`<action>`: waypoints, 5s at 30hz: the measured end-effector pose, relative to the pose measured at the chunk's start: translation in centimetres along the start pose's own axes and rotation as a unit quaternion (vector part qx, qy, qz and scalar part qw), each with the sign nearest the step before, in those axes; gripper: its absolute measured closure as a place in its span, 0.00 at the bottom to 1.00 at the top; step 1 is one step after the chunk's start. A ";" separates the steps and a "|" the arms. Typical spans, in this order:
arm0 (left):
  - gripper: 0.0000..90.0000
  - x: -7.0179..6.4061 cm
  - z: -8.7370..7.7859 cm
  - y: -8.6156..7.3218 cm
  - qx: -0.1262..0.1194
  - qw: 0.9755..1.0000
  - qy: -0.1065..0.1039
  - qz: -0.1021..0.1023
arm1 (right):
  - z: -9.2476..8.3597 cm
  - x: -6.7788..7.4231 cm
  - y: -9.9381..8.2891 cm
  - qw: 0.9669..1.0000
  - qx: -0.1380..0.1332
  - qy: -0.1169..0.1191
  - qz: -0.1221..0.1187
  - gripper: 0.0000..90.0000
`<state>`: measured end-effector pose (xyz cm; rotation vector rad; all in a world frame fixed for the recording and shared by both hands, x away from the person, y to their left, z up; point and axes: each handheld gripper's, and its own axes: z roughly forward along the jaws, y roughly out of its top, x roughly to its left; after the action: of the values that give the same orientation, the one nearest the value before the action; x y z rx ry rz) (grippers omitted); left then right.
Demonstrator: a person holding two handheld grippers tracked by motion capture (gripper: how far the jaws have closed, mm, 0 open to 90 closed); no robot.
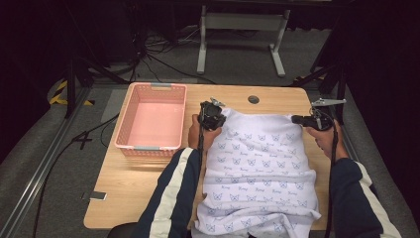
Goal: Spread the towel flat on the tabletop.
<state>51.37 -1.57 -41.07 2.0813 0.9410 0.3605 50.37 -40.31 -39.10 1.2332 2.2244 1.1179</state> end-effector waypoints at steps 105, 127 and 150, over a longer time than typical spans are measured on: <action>0.93 -8.2 -11.5 -15.3 0.074 0.967 -0.139 0.201 | -12.4 13.0 -13.6 0.965 0.077 0.170 -0.185 0.96; 0.93 -5.4 -5.2 -11.0 0.059 0.975 -0.068 0.201 | -5.3 7.7 -11.6 0.984 0.091 0.026 -0.150 0.96; 0.94 -7.5 -13.2 -13.9 0.040 0.951 -0.159 0.263 | -13.7 11.9 -13.1 0.940 0.092 0.202 -0.258 0.90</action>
<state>32.23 5.85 -42.94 2.3583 0.2023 0.2447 28.01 -40.83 -40.14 0.4318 2.7813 1.0247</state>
